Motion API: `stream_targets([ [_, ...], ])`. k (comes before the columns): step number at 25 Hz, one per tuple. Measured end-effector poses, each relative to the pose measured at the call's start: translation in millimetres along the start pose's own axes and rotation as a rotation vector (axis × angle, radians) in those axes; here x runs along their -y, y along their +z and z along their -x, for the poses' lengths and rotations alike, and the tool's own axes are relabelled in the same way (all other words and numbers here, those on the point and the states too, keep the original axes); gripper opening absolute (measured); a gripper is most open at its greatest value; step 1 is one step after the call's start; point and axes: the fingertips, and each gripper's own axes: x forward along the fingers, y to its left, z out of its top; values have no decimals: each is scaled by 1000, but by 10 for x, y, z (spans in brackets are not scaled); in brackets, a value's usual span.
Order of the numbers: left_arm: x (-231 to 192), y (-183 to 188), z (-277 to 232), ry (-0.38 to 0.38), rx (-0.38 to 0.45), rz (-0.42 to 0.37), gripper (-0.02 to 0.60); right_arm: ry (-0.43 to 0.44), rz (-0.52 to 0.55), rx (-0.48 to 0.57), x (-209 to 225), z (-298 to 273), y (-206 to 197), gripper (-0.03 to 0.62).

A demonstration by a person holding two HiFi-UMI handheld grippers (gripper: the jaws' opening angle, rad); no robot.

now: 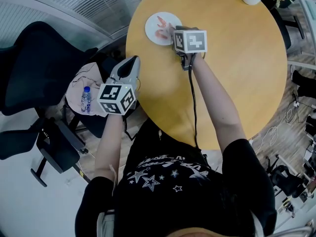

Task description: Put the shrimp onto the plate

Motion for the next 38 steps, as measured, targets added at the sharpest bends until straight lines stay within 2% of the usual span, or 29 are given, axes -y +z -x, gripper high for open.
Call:
stream_targets([
  [13, 246, 320, 405, -24, 72, -39, 2, 14, 5, 156, -269, 785, 349, 81],
  [23, 616, 588, 893, -88, 154, -89, 2, 25, 60, 278, -726, 1645, 329, 68],
  [28, 826, 572, 1125, -128, 177, -117, 2, -5, 91, 344, -892, 2066, 136, 25],
  [38, 1178, 274, 1307, -204, 150, -121, 2, -17, 80, 405, -1055, 2563, -640, 2],
])
